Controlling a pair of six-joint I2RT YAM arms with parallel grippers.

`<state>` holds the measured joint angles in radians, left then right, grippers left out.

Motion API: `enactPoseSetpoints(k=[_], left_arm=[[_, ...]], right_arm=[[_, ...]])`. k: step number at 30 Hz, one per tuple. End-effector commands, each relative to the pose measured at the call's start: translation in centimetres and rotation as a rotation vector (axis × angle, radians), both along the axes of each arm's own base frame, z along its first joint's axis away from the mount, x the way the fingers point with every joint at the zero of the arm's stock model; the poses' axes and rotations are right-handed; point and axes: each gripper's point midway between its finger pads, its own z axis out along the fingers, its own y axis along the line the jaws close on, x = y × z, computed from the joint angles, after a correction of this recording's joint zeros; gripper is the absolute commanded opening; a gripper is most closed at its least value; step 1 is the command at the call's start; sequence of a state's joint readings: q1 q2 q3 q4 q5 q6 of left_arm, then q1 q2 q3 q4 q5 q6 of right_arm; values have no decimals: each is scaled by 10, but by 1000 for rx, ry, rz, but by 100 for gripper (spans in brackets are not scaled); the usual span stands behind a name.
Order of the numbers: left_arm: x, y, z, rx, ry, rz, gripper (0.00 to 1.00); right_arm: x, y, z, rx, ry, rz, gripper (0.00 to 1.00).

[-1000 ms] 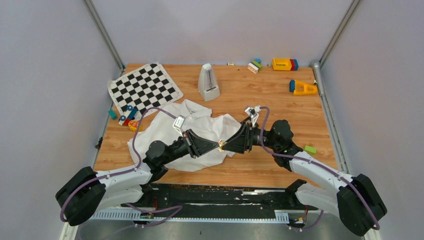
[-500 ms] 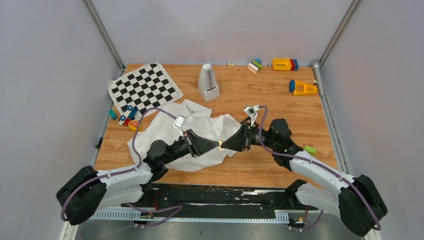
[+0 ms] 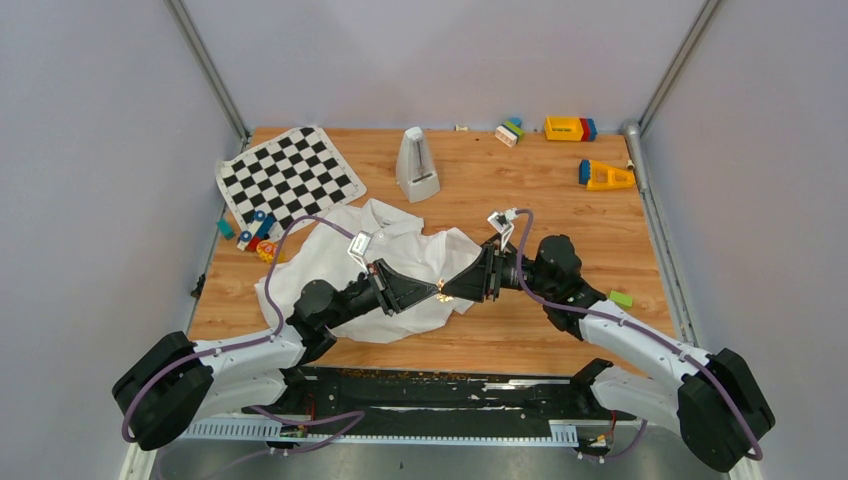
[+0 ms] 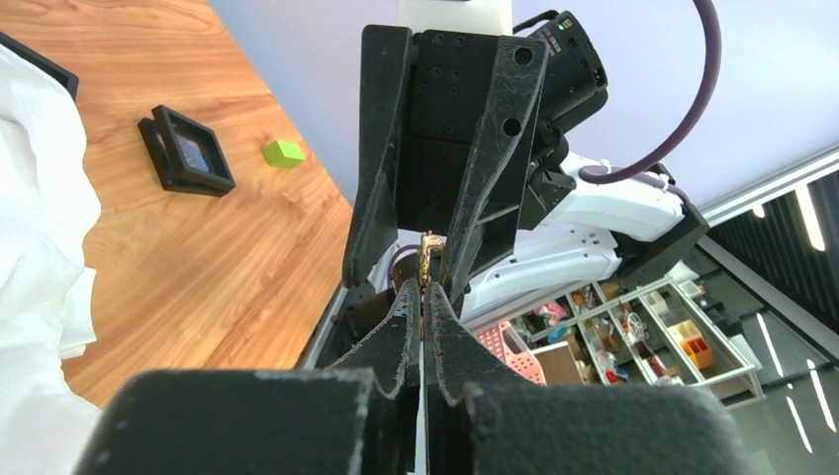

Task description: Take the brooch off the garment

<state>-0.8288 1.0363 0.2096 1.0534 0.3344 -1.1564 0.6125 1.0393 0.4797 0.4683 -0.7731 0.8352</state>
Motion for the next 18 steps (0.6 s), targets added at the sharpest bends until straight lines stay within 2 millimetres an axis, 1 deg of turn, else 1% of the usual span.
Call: enactPoseSetpoints(k=[1, 6, 7, 10, 13, 14, 15, 18], left_arm=[[-8, 1, 21, -57, -67, -29, 0], [-8, 3, 23, -66, -69, -18, 0], [-8, 3, 23, -66, -69, -17, 0], [-8, 4, 24, -69, -72, -18, 0], [-9, 4, 25, -71, -74, -20, 0], [-9, 4, 25, -72, -74, -20, 0], [-9, 4, 26, -72, -76, -21, 0], [-9, 4, 27, -75, -78, -24, 0]], right_arm=[[-2, 2, 17, 32, -74, 32, 41], [-11, -2, 22, 60, -103, 49, 48], [-13, -2, 22, 66, -107, 58, 50], [-19, -4, 25, 81, -128, 81, 64], [-22, -6, 25, 81, -144, 81, 69], [-21, -6, 24, 78, -145, 77, 69], [-21, -6, 24, 75, -145, 76, 66], [-19, -5, 24, 67, -139, 74, 54]])
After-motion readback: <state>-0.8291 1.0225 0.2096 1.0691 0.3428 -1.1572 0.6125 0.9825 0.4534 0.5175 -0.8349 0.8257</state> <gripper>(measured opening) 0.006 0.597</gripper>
